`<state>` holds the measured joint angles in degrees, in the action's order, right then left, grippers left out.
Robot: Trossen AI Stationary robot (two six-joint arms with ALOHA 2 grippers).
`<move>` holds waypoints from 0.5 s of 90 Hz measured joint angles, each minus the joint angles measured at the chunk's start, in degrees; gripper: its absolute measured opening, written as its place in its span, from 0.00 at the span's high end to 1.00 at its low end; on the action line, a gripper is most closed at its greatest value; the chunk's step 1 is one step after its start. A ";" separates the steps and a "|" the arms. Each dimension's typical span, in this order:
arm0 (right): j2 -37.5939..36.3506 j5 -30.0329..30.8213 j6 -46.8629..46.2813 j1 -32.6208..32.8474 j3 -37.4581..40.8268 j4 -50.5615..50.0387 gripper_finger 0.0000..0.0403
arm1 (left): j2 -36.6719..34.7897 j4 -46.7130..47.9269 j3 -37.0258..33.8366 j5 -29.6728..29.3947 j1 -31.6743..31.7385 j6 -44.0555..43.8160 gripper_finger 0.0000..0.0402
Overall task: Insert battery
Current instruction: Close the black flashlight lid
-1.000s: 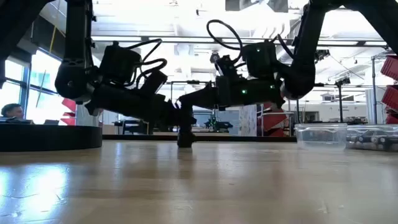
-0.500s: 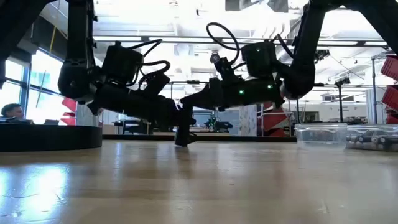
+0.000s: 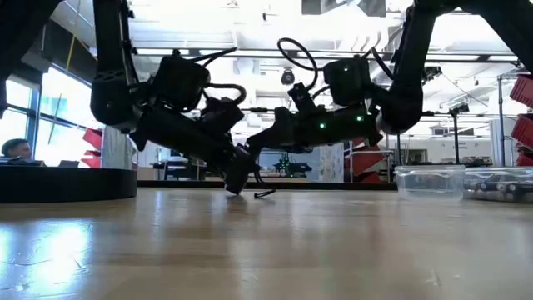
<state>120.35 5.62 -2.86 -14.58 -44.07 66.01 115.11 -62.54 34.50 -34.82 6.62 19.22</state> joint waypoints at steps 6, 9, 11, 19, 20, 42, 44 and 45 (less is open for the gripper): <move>0.06 0.77 -3.08 0.04 0.00 0.04 0.80 | 0.10 0.59 0.41 -2.68 -0.75 2.26 0.76; 0.17 1.21 -4.99 0.04 0.00 0.10 0.80 | 0.15 0.90 0.52 -3.82 -1.10 3.27 0.76; 0.20 1.34 -6.11 0.05 0.00 0.25 0.80 | 0.21 0.97 0.60 -4.41 -1.31 3.85 0.76; 0.20 1.74 -10.23 0.09 0.11 1.70 0.80 | 0.22 0.76 0.74 -5.19 -1.92 5.04 0.76; 0.20 1.81 -10.74 0.10 0.11 1.80 0.80 | 0.22 0.69 0.74 -5.27 -1.97 5.12 0.76; 0.18 1.39 -15.33 0.22 0.11 2.41 0.80 | 0.22 0.05 0.71 -3.17 -2.09 2.82 0.76; 0.18 1.26 -15.35 0.28 0.11 2.38 0.80 | 0.22 0.17 0.70 -2.67 -2.09 2.15 0.76; 0.18 1.27 -15.35 0.29 0.13 2.36 0.80 | 0.21 0.28 0.70 -2.43 -2.09 1.86 0.76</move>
<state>120.53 6.89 -18.22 -14.29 -43.95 68.37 115.31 -62.26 35.20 -37.25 4.54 21.08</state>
